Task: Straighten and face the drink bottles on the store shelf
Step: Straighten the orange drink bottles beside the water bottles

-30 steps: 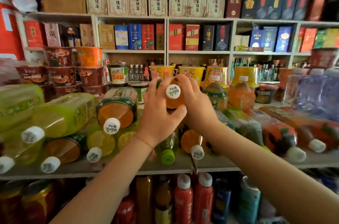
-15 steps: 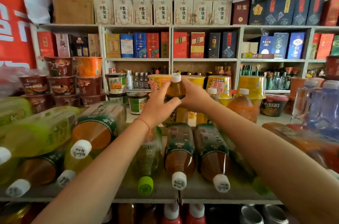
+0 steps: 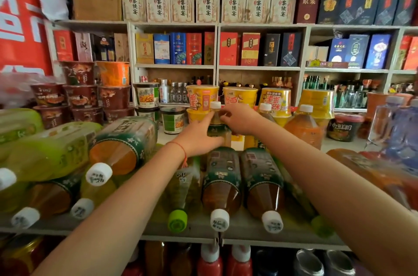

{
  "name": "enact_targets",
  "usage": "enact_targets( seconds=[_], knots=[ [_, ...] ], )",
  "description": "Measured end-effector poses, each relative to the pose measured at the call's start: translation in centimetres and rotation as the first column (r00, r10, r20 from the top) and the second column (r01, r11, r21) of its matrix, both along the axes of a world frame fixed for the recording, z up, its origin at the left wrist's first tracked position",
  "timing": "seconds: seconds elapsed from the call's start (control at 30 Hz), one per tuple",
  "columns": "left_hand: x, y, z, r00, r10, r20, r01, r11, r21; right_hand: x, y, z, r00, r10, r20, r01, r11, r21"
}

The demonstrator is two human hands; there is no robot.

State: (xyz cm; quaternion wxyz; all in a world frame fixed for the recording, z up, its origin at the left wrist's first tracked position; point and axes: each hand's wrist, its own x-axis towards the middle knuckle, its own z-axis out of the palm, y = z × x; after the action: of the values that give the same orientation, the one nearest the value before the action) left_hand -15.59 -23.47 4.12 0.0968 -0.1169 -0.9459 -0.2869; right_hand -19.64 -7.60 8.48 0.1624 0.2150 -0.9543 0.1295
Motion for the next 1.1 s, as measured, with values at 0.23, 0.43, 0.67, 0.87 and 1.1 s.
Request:
enact_targets(
  seconds=[0.23, 0.43, 0.67, 0.87, 1.1],
  knots=[
    [3.8, -0.1, 0.0, 0.973, -0.042, -0.227, 0.001, 0.984, -0.177, 2.8, 0.5, -2.2, 0.994, 0.01, -0.108, -0.022, 0.994, -0.109],
    [8.0, 2.9, 0.1, 0.836, -0.203, -0.51, 0.154, 0.978, -0.138, 7.2, 3.4, -3.1, 0.965, 0.024, -0.262, -0.088, 0.968, -0.234],
    [9.8, 12.6, -0.9, 0.82, -0.264, -0.508, 0.204, 0.964, -0.172, 10.9, 13.2, -3.8, 0.963, -0.022, -0.268, -0.019, 0.988, -0.151],
    [10.4, 25.0, -1.6, 0.862, -0.327, -0.388, 0.243, 0.937, -0.251, 10.9, 26.0, -4.3, 0.969, -0.056, -0.239, 0.027, 0.992, -0.123],
    [10.6, 35.6, -6.4, 0.854, -0.307, -0.42, 0.006, 0.813, -0.582, 9.9, 34.7, -5.7, 0.994, -0.008, -0.11, -0.003, 0.995, -0.101]
  ],
)
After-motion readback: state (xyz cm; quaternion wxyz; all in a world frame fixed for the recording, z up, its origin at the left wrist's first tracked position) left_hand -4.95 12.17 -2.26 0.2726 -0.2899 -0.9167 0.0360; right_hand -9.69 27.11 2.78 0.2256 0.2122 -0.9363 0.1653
